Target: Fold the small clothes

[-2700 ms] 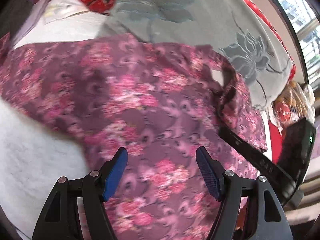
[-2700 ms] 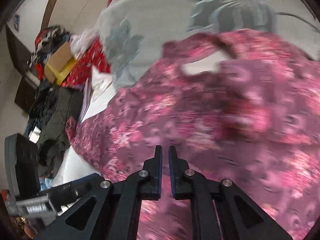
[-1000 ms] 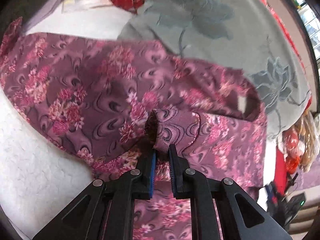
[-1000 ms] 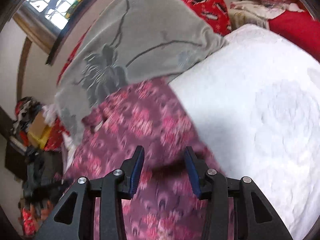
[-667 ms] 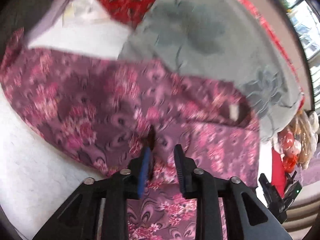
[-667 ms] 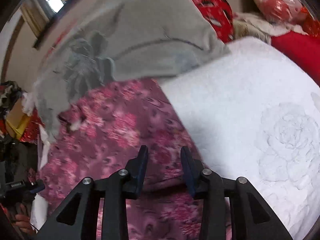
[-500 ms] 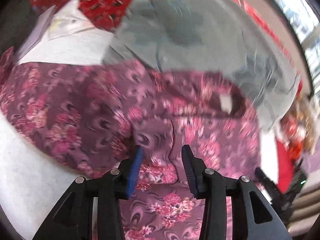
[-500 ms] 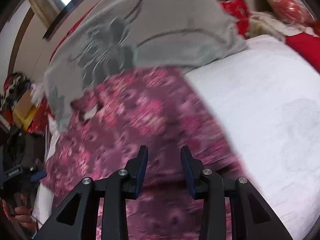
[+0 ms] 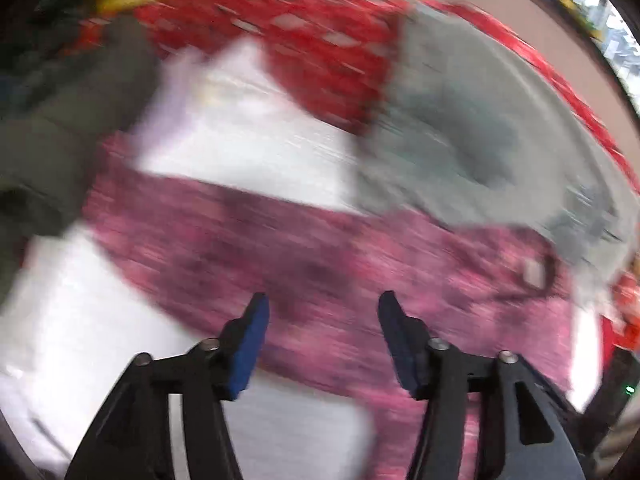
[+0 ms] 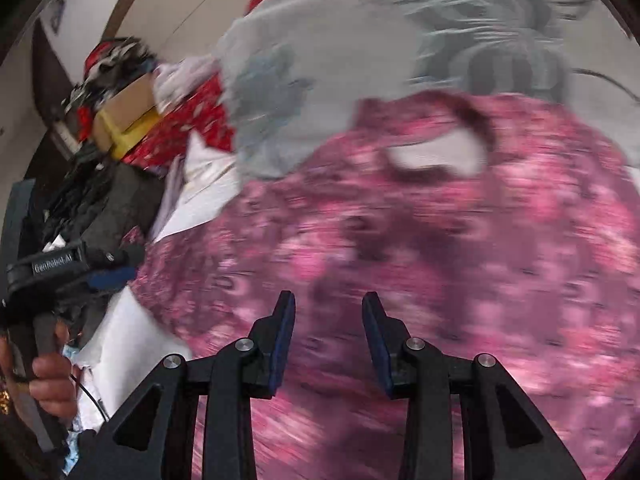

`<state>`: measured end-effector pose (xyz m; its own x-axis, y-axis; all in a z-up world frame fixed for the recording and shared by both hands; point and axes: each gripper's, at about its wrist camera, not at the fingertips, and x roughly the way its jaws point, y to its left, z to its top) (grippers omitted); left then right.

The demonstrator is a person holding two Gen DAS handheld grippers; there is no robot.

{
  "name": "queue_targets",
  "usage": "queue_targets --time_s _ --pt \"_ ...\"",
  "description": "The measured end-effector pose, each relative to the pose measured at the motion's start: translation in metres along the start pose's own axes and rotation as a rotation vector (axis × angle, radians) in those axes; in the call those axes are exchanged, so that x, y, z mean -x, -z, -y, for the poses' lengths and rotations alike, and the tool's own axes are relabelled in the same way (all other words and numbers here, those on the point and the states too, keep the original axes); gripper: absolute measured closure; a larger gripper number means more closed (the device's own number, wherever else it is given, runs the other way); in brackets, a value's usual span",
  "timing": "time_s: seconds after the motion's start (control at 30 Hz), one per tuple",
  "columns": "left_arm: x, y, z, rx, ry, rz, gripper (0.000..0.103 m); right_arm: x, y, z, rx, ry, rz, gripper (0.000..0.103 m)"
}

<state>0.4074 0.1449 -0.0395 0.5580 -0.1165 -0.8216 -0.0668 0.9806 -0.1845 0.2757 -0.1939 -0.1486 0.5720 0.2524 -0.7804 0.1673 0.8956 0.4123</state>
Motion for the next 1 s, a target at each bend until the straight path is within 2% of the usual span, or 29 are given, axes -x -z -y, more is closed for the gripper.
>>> queue_targets --time_s 0.07,0.13,0.17,0.2,0.27,0.37,0.57,0.6,0.67,0.7,0.77,0.9,1.0 --pt "0.0 -0.015 -0.039 0.013 -0.115 0.012 0.04 -0.022 0.004 -0.018 0.028 -0.019 -0.028 0.064" --pt "-0.004 -0.026 -0.071 0.03 -0.196 0.0 0.04 -0.046 0.015 -0.028 0.068 0.016 -0.09 0.056" --pt "-0.008 -0.031 -0.088 0.038 -0.232 -0.01 0.04 -0.049 0.025 -0.032 0.114 0.051 -0.043 0.055" --pt "-0.013 -0.033 -0.095 0.042 -0.252 -0.016 0.04 -0.046 0.033 -0.037 0.158 0.067 0.01 0.051" --pt "-0.027 -0.041 -0.113 0.048 -0.282 -0.031 0.04 -0.048 0.038 -0.046 0.209 0.096 0.014 0.045" --pt "-0.05 -0.051 -0.125 0.052 -0.292 -0.043 0.04 -0.048 0.039 -0.046 0.219 0.065 0.006 0.036" --pt "-0.104 -0.076 -0.151 0.133 -0.352 -0.048 0.04 -0.048 0.036 -0.04 0.19 0.025 0.015 0.036" --pt "-0.113 -0.078 -0.155 0.141 -0.373 -0.055 0.042 -0.048 0.036 -0.039 0.185 0.017 0.016 0.035" --pt "-0.125 -0.083 -0.161 0.166 -0.413 -0.058 0.064 -0.047 0.037 -0.038 0.179 0.006 0.019 0.035" --pt "-0.13 -0.084 -0.163 0.185 -0.401 -0.063 0.076 -0.047 0.037 -0.037 0.176 -0.002 0.02 0.034" --pt "-0.126 -0.084 -0.17 0.246 -0.353 -0.051 0.082 -0.046 0.037 -0.035 0.171 -0.01 0.021 0.034" --pt "-0.104 -0.079 -0.168 0.294 -0.25 -0.016 0.086 -0.045 0.036 -0.034 0.164 -0.02 0.023 0.034" --pt "-0.087 -0.077 -0.155 0.287 -0.224 -0.006 0.086 -0.046 0.036 -0.035 0.163 -0.018 0.02 0.034"
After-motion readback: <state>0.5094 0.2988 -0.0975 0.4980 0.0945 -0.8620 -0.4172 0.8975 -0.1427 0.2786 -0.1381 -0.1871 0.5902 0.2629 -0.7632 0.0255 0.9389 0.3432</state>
